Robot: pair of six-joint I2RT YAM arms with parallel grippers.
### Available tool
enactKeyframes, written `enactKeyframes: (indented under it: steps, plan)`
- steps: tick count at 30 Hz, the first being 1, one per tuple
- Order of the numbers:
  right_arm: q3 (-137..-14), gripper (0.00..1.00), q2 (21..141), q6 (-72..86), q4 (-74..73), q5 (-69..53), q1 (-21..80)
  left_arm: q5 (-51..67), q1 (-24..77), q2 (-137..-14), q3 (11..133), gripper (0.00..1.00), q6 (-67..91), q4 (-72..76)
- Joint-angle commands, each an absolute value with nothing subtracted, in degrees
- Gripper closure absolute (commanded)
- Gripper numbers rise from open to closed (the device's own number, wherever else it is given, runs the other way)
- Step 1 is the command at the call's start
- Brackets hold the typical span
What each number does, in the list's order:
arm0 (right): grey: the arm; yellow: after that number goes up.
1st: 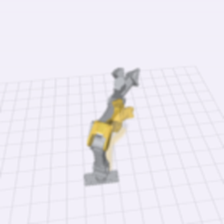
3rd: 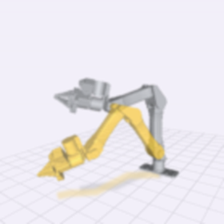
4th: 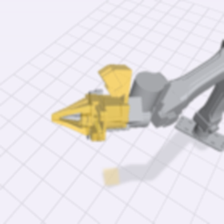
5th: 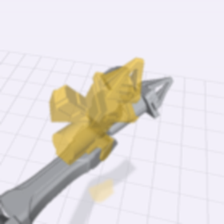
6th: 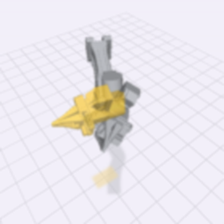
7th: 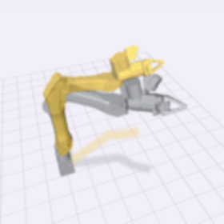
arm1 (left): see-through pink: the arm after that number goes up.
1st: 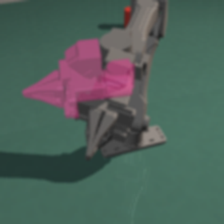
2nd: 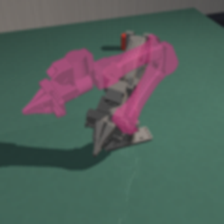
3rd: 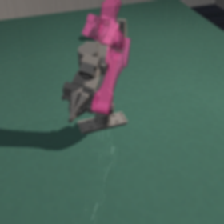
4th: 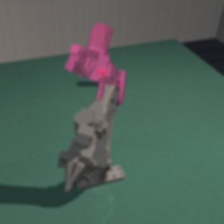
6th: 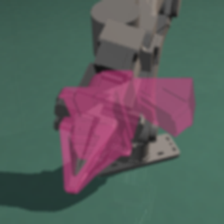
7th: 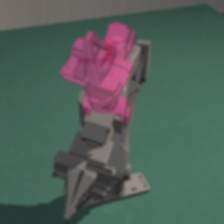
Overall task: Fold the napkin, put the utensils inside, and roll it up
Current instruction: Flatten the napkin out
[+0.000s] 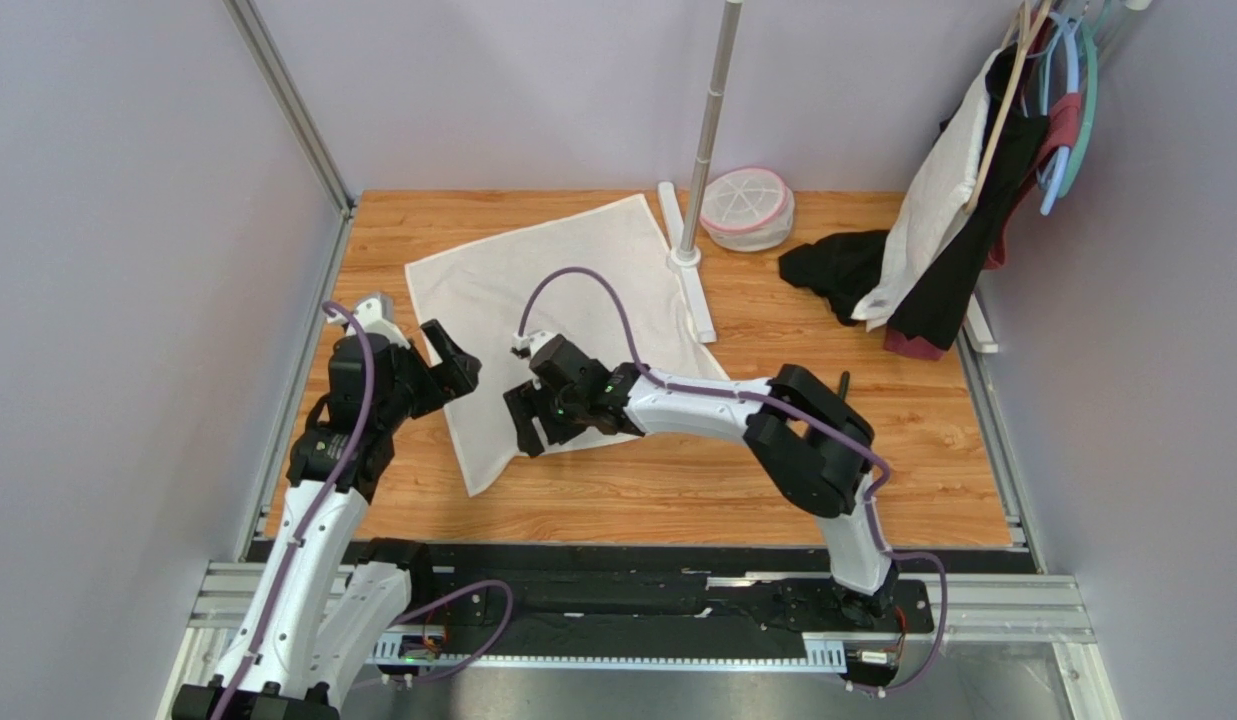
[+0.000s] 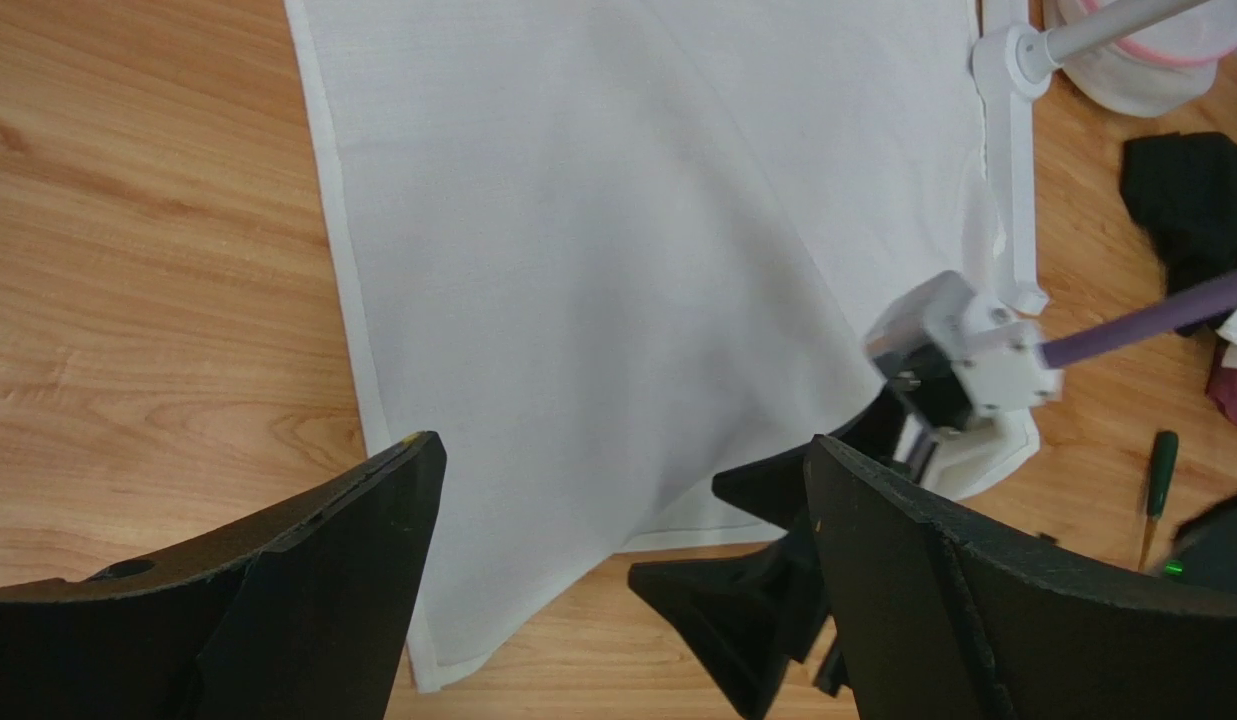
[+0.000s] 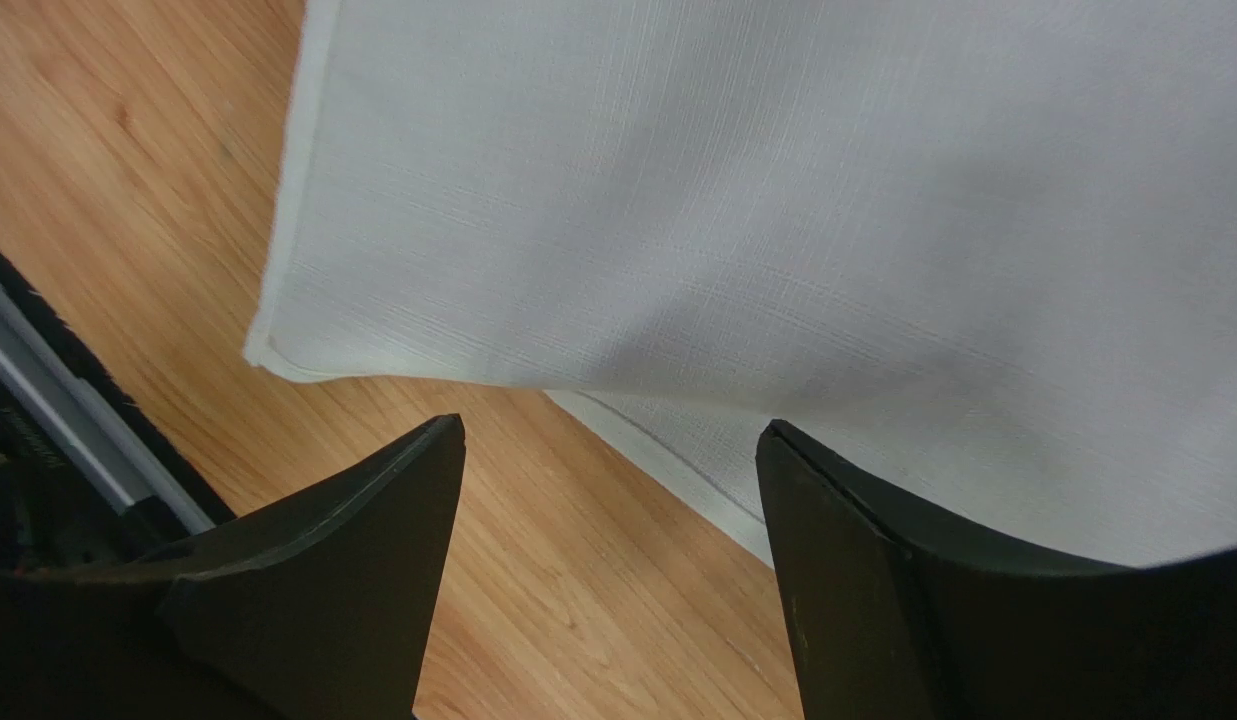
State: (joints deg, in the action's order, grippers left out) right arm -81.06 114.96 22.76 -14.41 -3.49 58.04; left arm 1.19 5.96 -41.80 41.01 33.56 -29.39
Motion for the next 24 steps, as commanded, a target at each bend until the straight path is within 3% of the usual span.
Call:
enactKeyframes:
  steps: [1,19,24]
  plan:
    - [-82.8,0.25,117.33,21.27,-10.73,-6.24,58.71,3.43,4.92,-40.61,43.5,0.01,30.24,-31.9]
    - [-84.37,0.25,124.63,28.39,-9.84,-13.36,69.43,3.34,0.62,-40.61,45.44,0.01,27.16,-33.84]
    - [-83.94,0.24,119.12,26.03,-10.54,-9.78,69.17,2.64,0.53,-39.21,46.14,0.01,24.8,-34.19]
